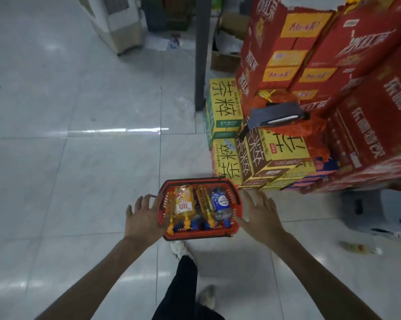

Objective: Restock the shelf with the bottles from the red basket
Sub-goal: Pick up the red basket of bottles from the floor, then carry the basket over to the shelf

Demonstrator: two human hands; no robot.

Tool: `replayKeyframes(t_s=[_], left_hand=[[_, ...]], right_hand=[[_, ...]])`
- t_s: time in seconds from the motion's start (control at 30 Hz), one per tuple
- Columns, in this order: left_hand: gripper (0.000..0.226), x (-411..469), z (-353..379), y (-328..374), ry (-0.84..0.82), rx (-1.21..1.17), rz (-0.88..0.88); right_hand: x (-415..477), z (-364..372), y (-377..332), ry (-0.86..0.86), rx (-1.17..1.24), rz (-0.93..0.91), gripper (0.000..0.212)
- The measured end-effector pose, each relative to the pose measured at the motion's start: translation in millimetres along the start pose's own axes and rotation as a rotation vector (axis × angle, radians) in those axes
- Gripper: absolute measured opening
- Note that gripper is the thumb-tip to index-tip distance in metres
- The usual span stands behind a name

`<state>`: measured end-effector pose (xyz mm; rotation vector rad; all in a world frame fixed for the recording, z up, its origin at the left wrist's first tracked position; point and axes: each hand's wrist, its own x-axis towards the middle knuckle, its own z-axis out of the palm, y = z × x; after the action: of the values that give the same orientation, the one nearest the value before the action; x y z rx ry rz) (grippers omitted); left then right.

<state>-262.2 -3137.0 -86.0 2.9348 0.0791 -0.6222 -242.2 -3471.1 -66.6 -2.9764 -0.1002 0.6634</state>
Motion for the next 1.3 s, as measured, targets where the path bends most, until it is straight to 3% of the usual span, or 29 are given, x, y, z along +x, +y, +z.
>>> replayKeyframes(t_s=[0.2,0.4,0.6,0.77,1.0,1.07,1.2,1.3], left_hand=[[0.102,48,55,-11,-0.125,-0.077,-0.132],[0.085,104,118,-15,-0.234,-0.187,-0.277],[0.071,157,189,-15,-0.237,-0.317,-0.461],[0.073,190,253,-28,-0.254,-0.267,-0.56],[0.071,242,337,-41,-0.172,-0.496,-0.681],[0.059,255,353,-44,-0.138,-0.561,-0.776],[0.048,279,370,-57,-0.129,-0.586,-0.858],[0.036,283,373,-75,-0.18,-0.564,-0.831]], right_hand=[[58,40,14,-0.171,-0.078,-0.032,0.089],[117,99,45,-0.321,0.004,-0.034,0.091],[186,205,80,-0.465,0.265,0.159,0.093],[222,280,95,-0.366,0.245,0.199,0.095],[279,344,112,-0.312,0.364,0.377,0.101],[288,353,111,-0.303,0.47,0.419,0.103],[306,367,114,-0.204,0.505,0.592,0.067],[327,371,129,-0.262,0.542,0.66,0.048]])
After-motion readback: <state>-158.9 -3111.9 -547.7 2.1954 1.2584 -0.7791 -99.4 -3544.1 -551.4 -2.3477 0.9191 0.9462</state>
